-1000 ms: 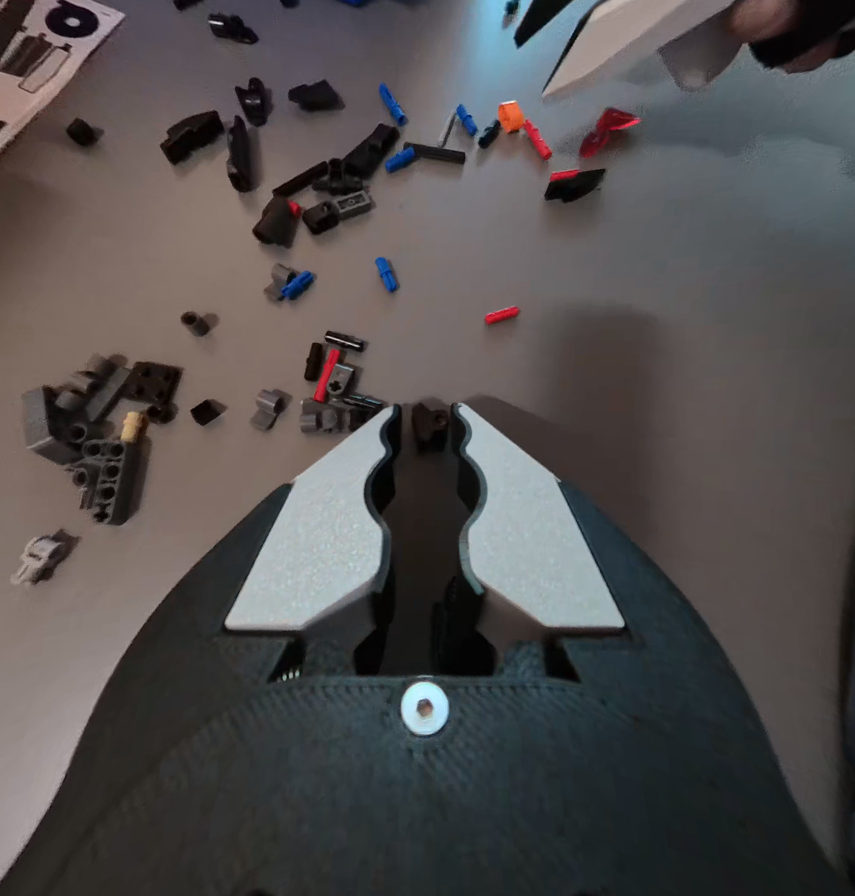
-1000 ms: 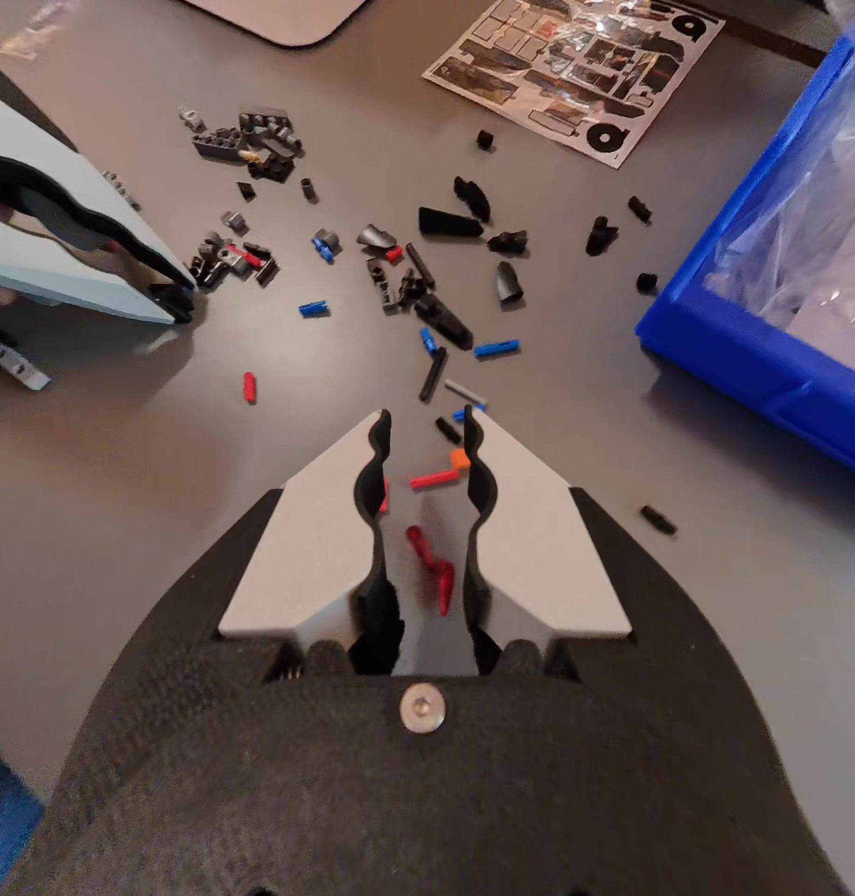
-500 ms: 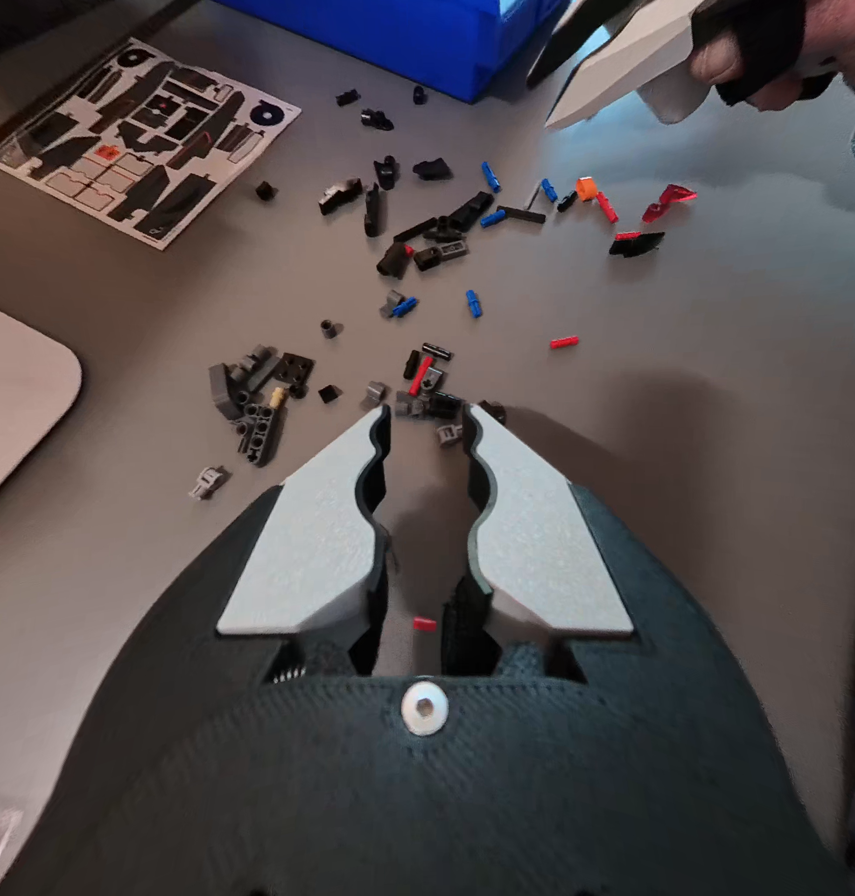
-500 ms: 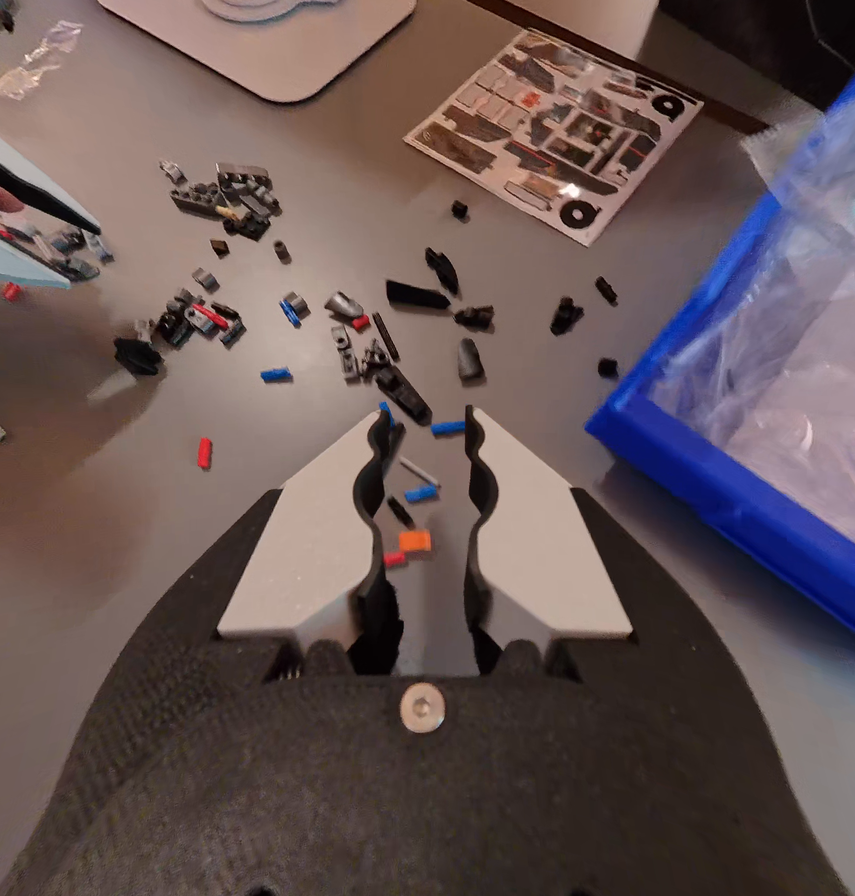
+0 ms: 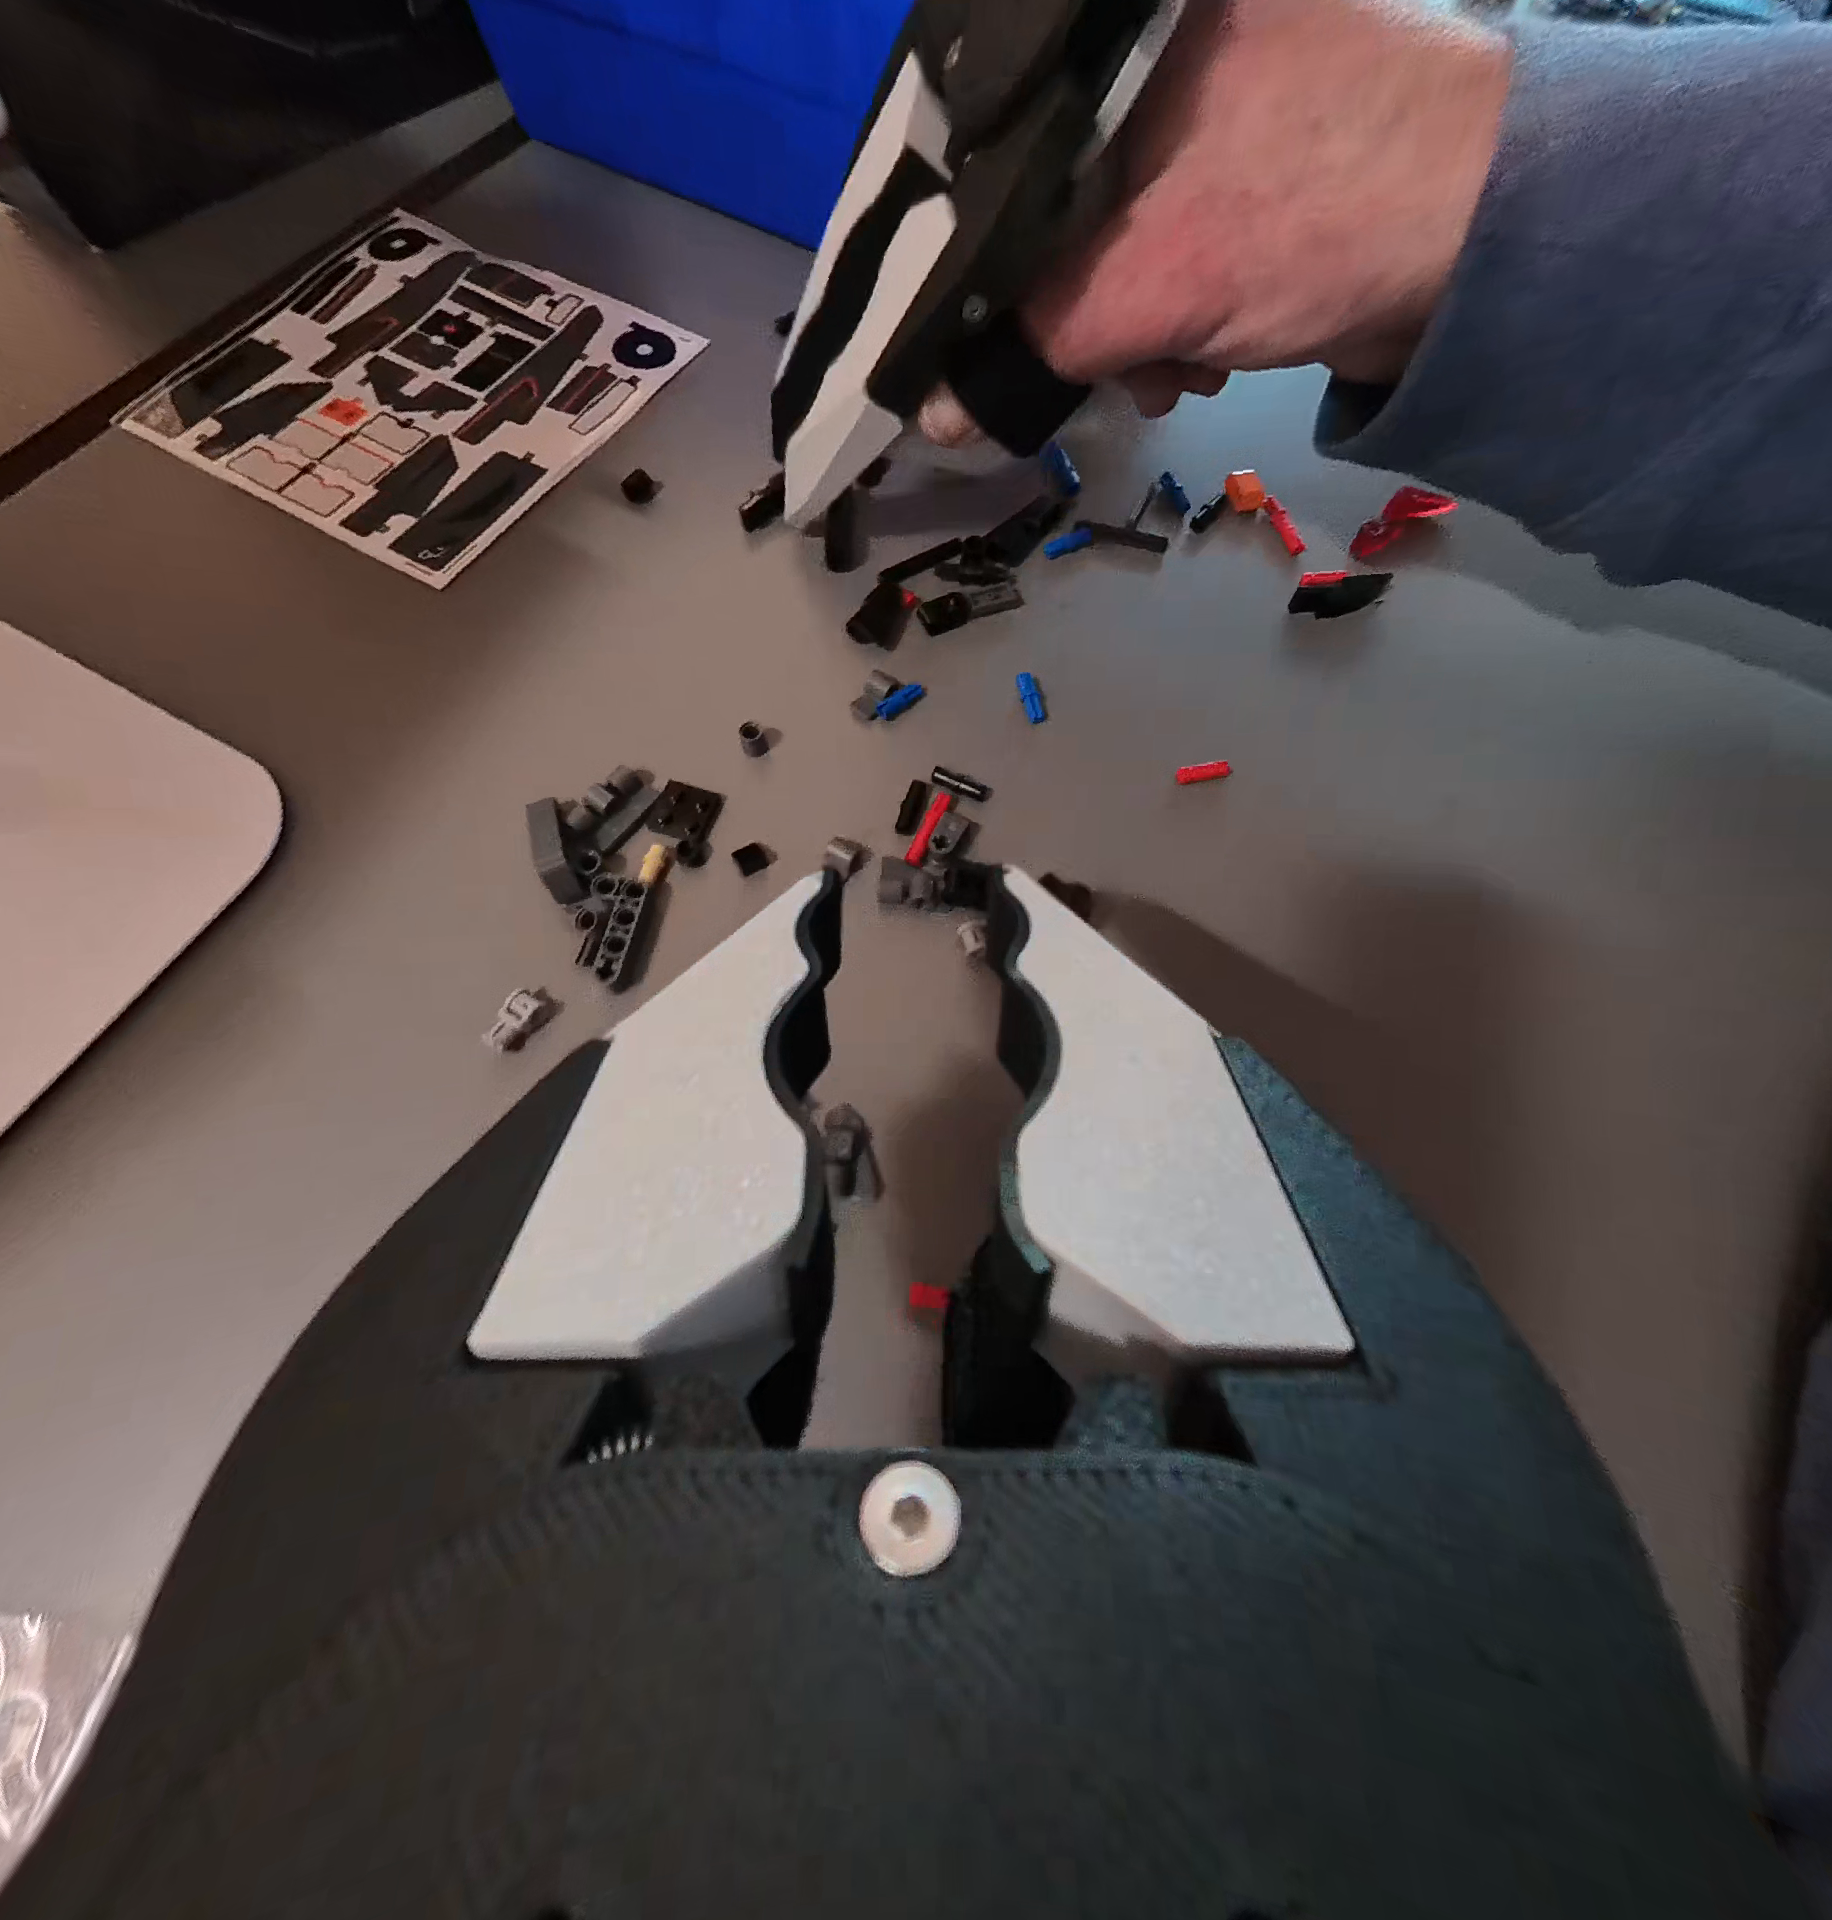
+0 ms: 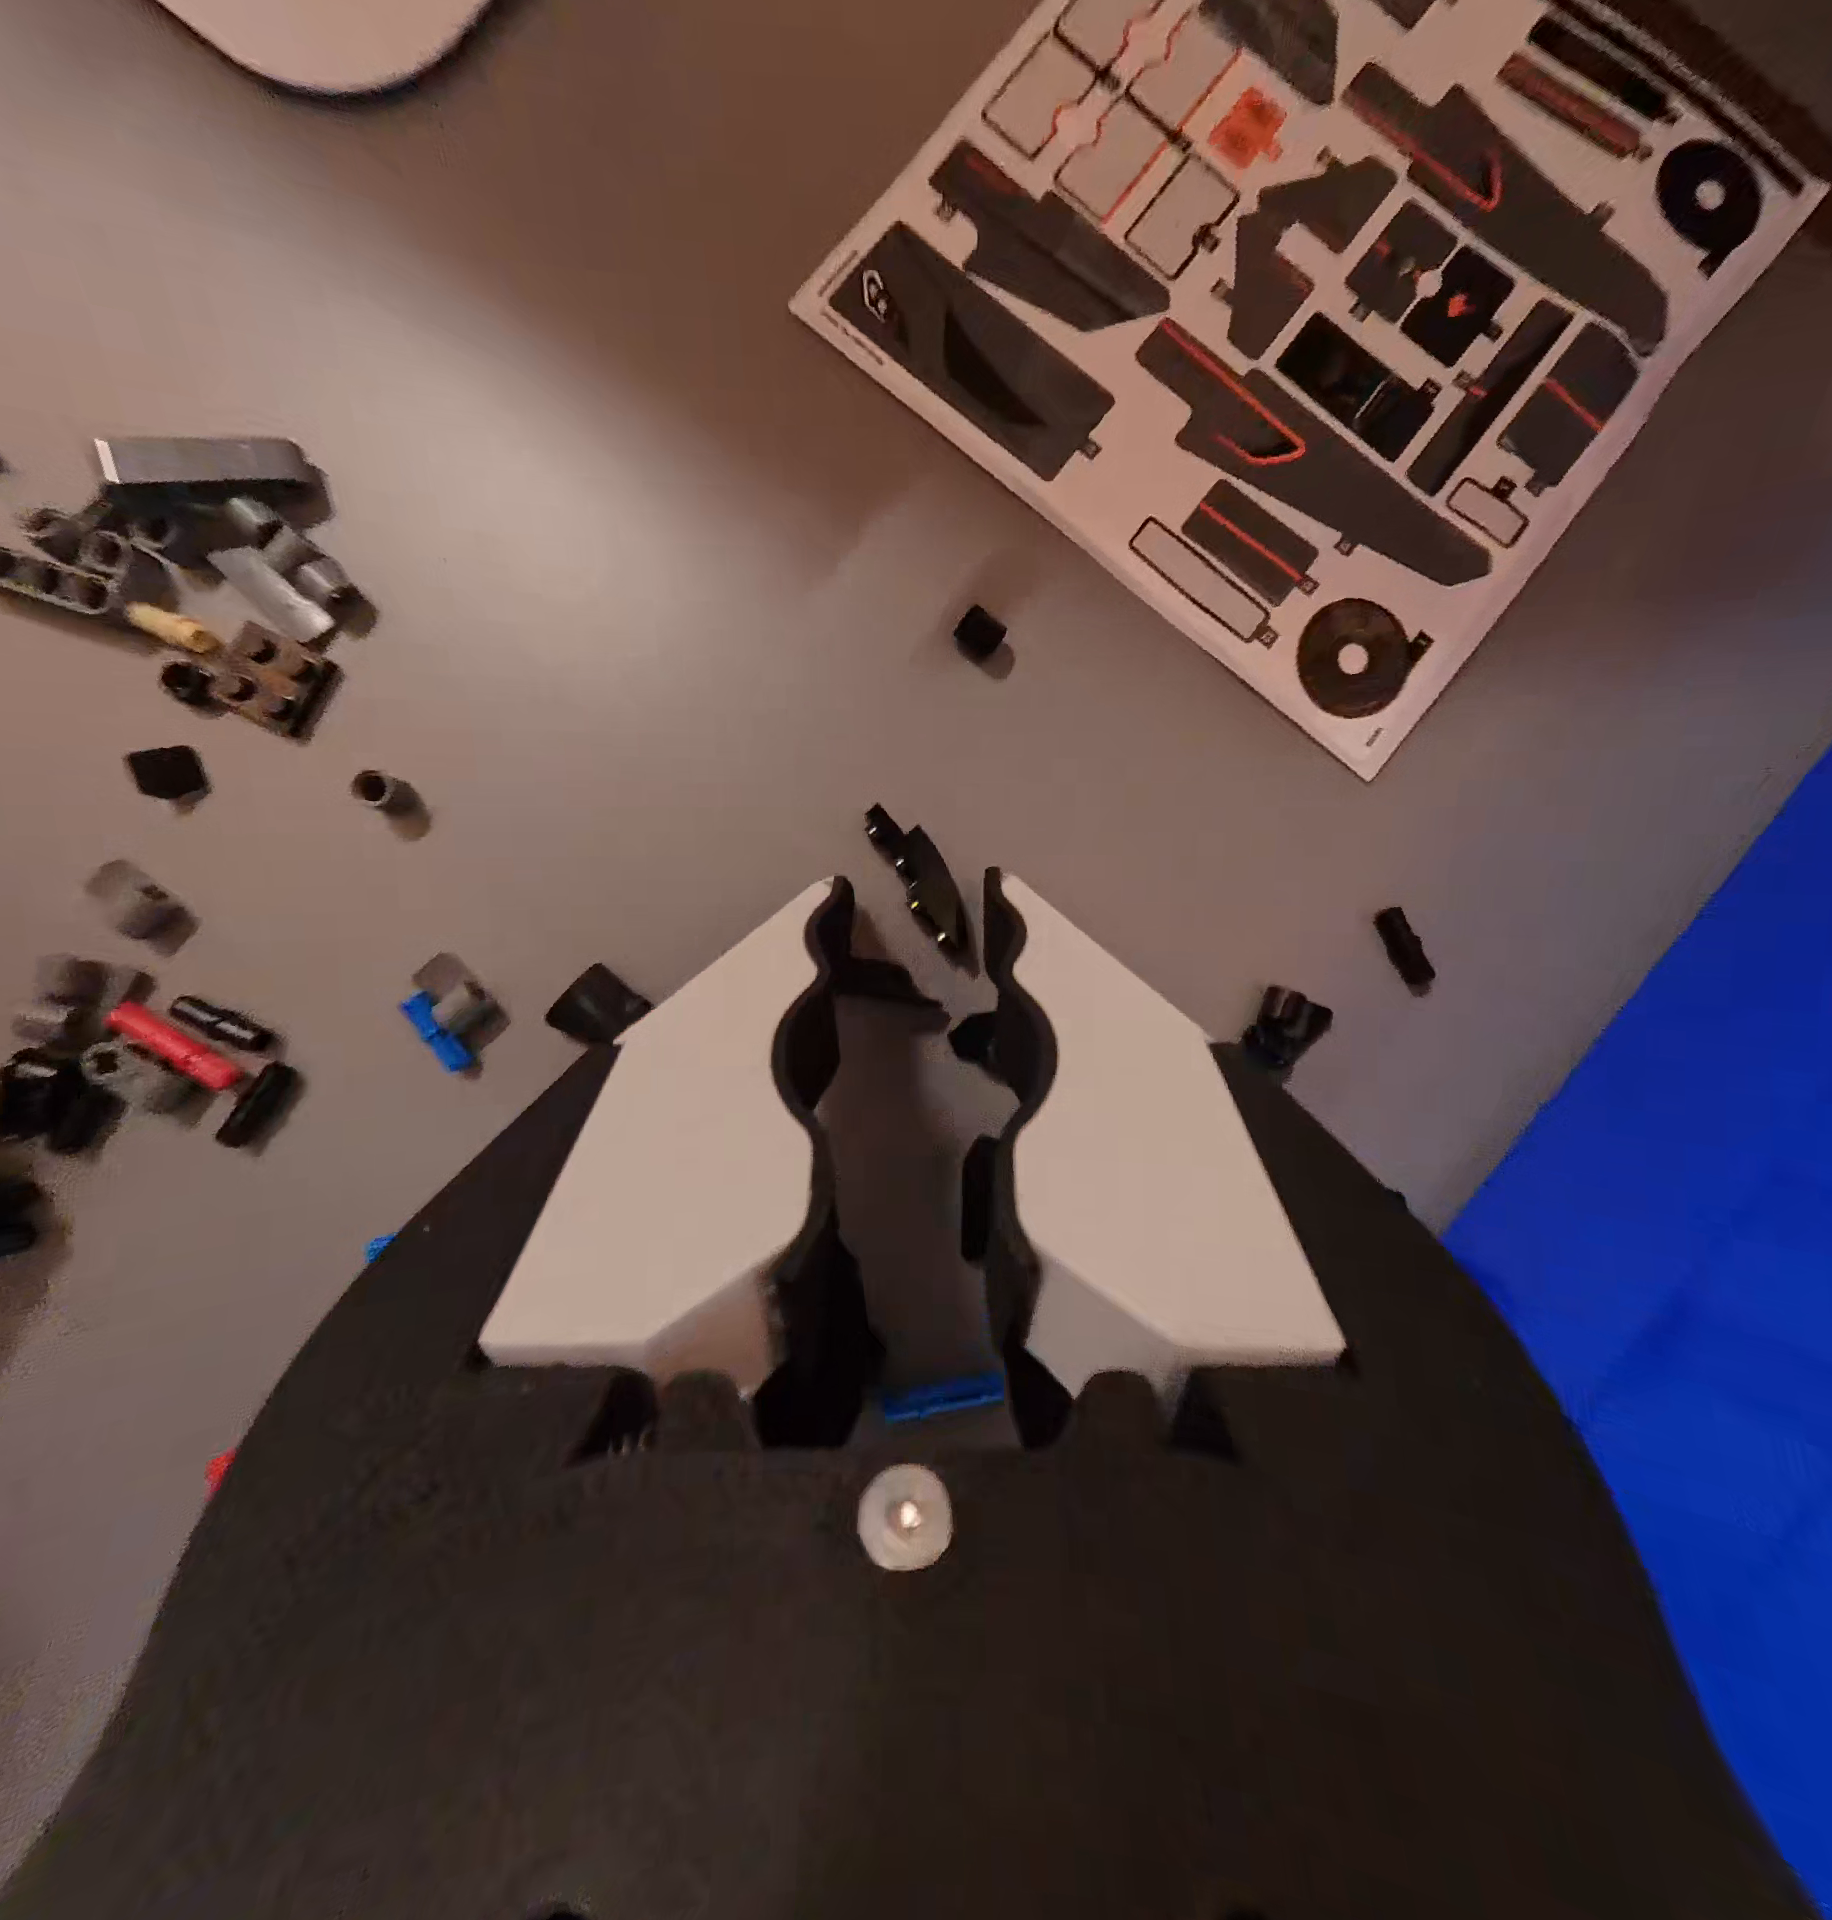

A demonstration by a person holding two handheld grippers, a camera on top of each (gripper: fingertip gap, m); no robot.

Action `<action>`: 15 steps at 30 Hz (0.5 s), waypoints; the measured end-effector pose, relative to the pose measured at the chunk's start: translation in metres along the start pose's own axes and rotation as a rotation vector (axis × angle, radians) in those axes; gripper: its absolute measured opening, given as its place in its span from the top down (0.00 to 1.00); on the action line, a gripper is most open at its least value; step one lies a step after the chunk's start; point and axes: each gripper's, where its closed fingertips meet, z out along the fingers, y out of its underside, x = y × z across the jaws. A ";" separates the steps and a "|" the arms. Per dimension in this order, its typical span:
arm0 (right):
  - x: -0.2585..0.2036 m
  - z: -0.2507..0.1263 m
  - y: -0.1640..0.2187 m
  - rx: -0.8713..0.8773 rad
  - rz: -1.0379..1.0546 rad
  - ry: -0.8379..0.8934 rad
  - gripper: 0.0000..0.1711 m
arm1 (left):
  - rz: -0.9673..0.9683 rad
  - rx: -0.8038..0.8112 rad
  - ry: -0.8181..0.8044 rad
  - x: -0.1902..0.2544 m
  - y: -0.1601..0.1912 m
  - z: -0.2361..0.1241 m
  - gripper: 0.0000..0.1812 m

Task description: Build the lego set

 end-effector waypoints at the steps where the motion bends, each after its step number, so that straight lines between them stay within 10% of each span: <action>1: 0.000 0.004 0.001 -0.017 -0.006 -0.001 0.87 | -0.007 0.003 -0.003 -0.002 0.002 -0.002 0.86; 15: -0.045 -0.029 -0.036 0.191 0.081 -0.182 0.97 | -0.034 0.062 -0.025 -0.020 0.003 -0.025 0.86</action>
